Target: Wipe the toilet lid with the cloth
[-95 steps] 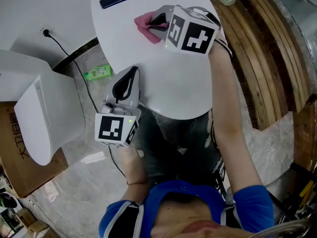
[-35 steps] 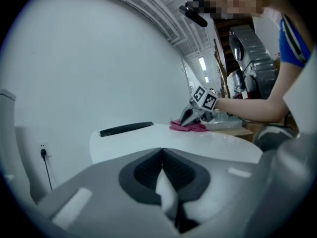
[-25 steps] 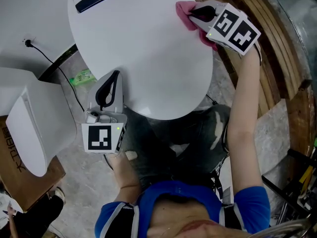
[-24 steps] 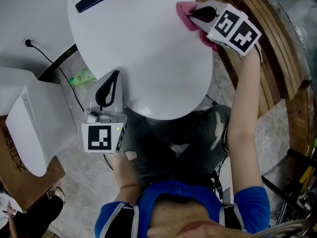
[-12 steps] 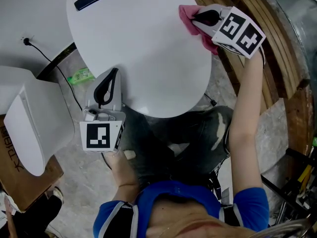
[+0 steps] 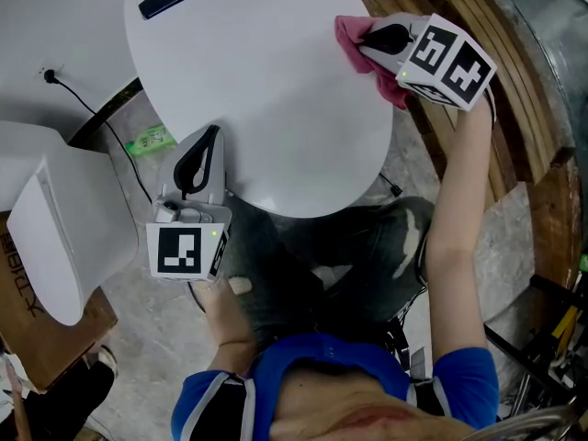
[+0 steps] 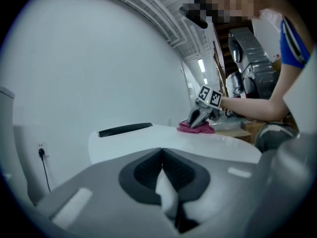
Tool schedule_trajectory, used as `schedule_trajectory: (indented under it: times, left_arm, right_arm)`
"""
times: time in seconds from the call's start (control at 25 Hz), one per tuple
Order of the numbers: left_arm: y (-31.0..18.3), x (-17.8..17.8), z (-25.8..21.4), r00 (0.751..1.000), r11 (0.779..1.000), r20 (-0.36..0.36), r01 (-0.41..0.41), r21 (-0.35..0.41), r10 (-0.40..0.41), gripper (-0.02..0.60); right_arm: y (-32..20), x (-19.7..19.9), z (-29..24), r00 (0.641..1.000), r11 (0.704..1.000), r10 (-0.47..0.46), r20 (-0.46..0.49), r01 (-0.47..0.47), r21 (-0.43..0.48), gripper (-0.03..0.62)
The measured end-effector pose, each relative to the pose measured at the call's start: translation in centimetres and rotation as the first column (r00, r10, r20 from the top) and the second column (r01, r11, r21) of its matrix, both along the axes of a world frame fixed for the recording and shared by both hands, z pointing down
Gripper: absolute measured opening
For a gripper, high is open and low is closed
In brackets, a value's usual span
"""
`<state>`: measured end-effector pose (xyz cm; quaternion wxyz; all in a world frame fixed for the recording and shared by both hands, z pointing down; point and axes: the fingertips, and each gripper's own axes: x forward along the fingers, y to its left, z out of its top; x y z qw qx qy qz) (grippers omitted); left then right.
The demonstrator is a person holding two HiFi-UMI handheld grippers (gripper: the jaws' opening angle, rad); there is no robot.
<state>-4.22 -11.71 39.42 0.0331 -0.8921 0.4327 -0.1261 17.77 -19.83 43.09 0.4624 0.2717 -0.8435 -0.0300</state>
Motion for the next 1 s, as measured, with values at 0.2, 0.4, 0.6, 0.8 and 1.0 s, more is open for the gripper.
schedule_trajectory:
  times: [0.2,0.4,0.6,0.8,1.0]
  left_arm:
    - [0.1,0.0,-0.1,1.000,1.000,-0.001,0.002,0.002,-0.002,0.003]
    - [0.1,0.0,-0.1,1.000,1.000,-0.001,0.003,0.005,-0.003,0.003]
    - [0.2,-0.1,-0.2,1.000,1.000,-0.006,0.007,0.008,-0.007,0.003]
    - [0.1,0.0,-0.1,1.000,1.000,-0.006,0.005,0.007,-0.005,0.003]
    - [0.1,-0.2,-0.2,1.000,1.000,-0.024,0.006,0.005,-0.006,0.003]
  right_arm:
    - [0.1,-0.3,0.1,0.997,0.999,-0.028,-0.072,0.029,0.016,0.011]
    - [0.4,-1.1,0.0,0.994,0.998,-0.061,-0.086,0.063,0.024,0.011]
    - [0.7,-2.2,-0.2,0.993,0.995,-0.090,-0.075,0.092,0.025,0.011]
    - [0.9,-3.4,-0.2,0.989,0.991,-0.129,-0.070,0.131,0.024,0.011]
    - [1.3,-5.1,-0.4,0.983,0.984,-0.174,-0.060,0.175,0.017,0.011]
